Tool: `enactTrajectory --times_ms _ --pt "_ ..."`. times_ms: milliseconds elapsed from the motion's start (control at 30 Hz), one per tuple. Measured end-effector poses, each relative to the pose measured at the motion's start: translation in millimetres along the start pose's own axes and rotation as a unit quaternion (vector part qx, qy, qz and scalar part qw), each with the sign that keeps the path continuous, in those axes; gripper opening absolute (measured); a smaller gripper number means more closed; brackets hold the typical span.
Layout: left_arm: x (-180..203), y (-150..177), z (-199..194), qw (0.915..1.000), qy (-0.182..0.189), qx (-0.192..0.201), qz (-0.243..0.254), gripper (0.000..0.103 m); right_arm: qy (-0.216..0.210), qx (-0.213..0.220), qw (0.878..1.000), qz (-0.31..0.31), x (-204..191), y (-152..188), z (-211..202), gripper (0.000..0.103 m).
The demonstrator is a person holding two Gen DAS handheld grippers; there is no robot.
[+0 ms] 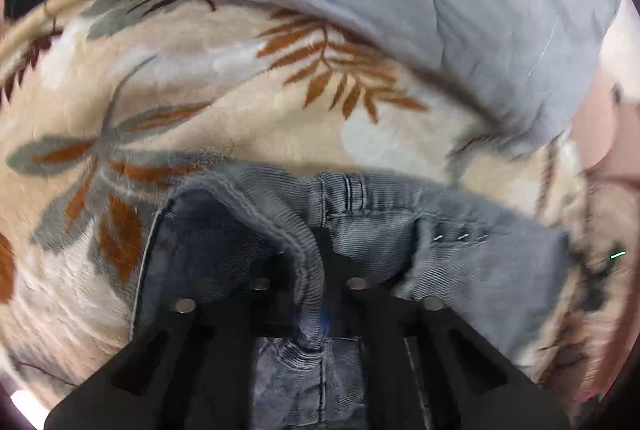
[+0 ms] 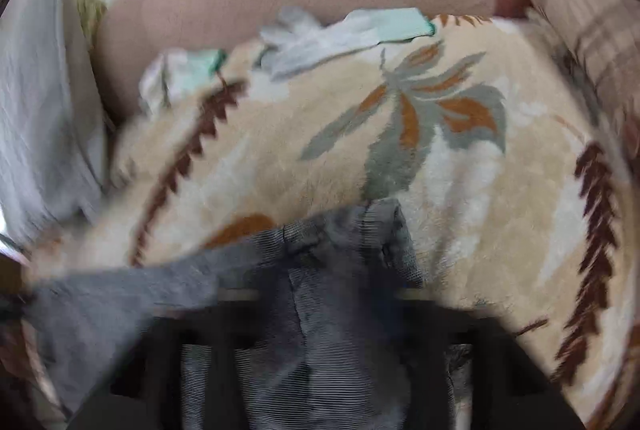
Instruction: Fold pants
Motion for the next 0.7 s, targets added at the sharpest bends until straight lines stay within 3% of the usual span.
enactTrajectory --times_ms 233,333,433,567,700 --pt "15.9 20.1 -78.4 0.9899 -0.042 0.127 0.046 0.005 -0.002 0.088 0.996 -0.003 -4.4 -1.4 -85.5 0.005" --pt "17.9 48.0 -131.1 0.9792 -0.042 0.189 0.062 0.005 -0.013 0.117 0.993 -0.003 -4.8 13.6 -129.9 0.005" --pt "12.5 80.9 -166.4 0.9719 -0.031 0.223 0.070 0.005 -0.018 0.135 0.991 -0.010 -5.9 44.1 -169.2 0.005" --pt "4.2 130.0 -175.2 0.9707 -0.015 0.228 0.075 0.005 -0.023 0.143 0.989 -0.016 -0.2 108.6 -207.7 0.005" --pt "-13.0 182.4 -149.0 0.9783 0.008 0.197 0.063 0.006 -0.015 0.126 0.992 -0.011 13.6 188.3 -218.3 0.006"
Point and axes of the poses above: each gripper's, at about its wrist camera, not at the fingertips, and z roughly the way its jaws point, x to its right, y to its underside, the point moved 8 cm from there along z, roughly the way its jaws point, and after that the axes turned 5 degrees about -x, right-handed, at the moved point
